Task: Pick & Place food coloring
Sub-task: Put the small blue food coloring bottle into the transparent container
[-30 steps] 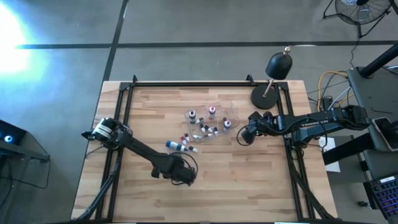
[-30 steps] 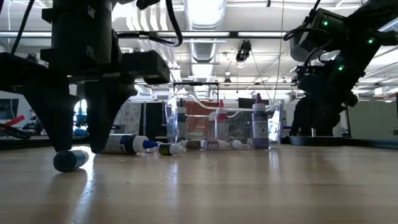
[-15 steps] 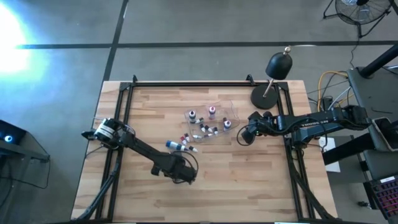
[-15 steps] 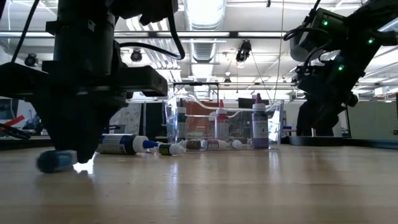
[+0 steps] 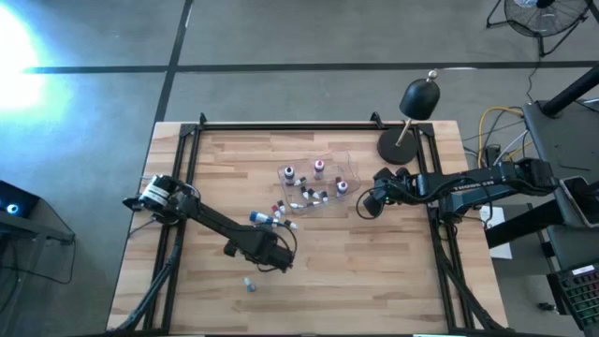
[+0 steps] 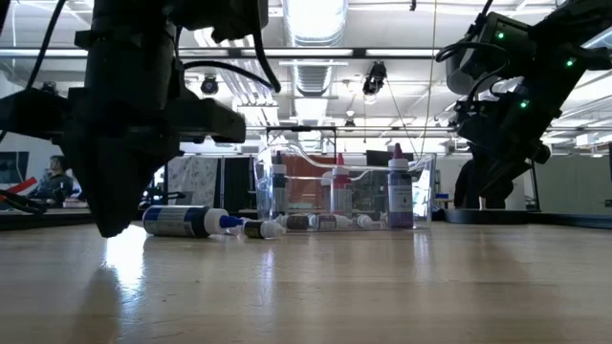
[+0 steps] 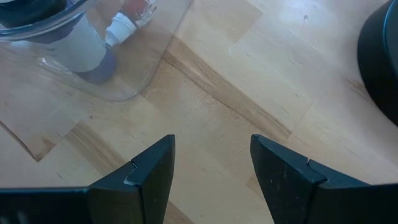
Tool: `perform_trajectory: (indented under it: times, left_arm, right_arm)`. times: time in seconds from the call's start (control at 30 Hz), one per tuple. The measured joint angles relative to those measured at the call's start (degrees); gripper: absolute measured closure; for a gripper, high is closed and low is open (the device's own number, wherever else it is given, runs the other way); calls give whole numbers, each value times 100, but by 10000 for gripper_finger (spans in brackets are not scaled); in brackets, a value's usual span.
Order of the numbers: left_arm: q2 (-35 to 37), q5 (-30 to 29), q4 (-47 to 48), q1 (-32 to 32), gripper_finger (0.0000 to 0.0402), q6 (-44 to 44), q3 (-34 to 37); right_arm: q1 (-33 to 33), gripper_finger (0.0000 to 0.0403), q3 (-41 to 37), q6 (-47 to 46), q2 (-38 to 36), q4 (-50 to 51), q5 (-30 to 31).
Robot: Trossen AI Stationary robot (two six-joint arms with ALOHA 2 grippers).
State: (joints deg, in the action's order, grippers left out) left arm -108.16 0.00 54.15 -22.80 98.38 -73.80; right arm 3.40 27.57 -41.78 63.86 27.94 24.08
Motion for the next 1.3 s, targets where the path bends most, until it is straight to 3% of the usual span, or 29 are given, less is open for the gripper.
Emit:
perform_trajectory:
  times: [0.23,0.5,0.67,1.3]
  left_arm:
    - [311,148,53,-141,389,234,-10]
    - [621,285,-148,-840,299,2518,-22]
    - [591,90,-323,-989,277,3703,-13]
    - [317,159,-515,-983,276,4032,13]
  right_arm:
    - [4,200,-2,80,0,2,2]
    - [3,200,-14,190,0,-18,179]
    - [4,200,-17,197,-1,-51,331]
    - [0,200,-20,197,-2,-22,339]
